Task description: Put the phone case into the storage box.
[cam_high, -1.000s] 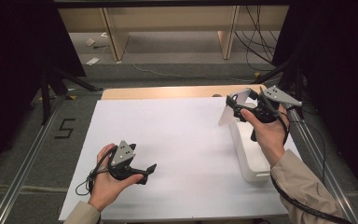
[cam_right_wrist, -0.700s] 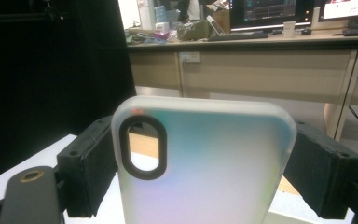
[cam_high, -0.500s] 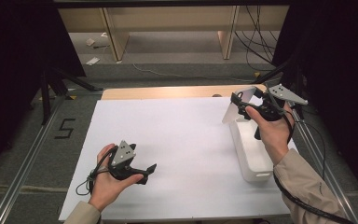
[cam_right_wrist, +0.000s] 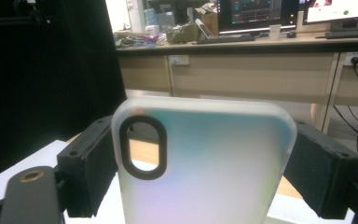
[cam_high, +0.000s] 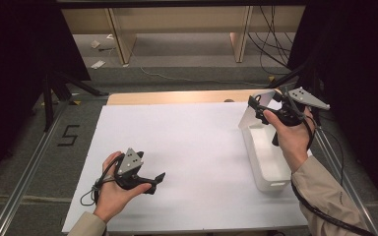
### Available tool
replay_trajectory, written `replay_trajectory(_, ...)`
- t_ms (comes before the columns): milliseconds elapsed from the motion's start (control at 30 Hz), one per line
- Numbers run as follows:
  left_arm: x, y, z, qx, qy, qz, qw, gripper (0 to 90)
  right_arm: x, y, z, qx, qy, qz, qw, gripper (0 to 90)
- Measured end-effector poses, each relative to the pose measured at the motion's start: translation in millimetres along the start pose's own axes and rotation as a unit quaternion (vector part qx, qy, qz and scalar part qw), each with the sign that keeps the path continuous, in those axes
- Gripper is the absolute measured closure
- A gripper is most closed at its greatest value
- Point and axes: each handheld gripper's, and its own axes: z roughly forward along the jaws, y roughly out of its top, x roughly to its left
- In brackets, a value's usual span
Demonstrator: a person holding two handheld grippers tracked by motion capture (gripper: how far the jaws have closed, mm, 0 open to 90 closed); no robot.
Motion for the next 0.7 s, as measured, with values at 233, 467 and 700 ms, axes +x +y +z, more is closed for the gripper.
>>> replay_trajectory(233,0.1,0.0,0.0,0.0,0.0,0.0,1.0,0.1,-3.7,1.1,-1.6,-0.001,-0.007,0.003,1.0,17.9)
replay_trajectory(467,0.1,0.0,0.1,-0.003,0.0,-0.002,1.0,0.1,-6.4,1.5,-2.2,-0.001,-0.012,0.003,0.9999,17.9)
replay_trajectory(700,0.2,-0.3,0.6,-0.001,0.0,0.0,1.0,0.1,-10.2,2.8,-3.8,-0.001,-0.021,0.006,0.9998,17.9)
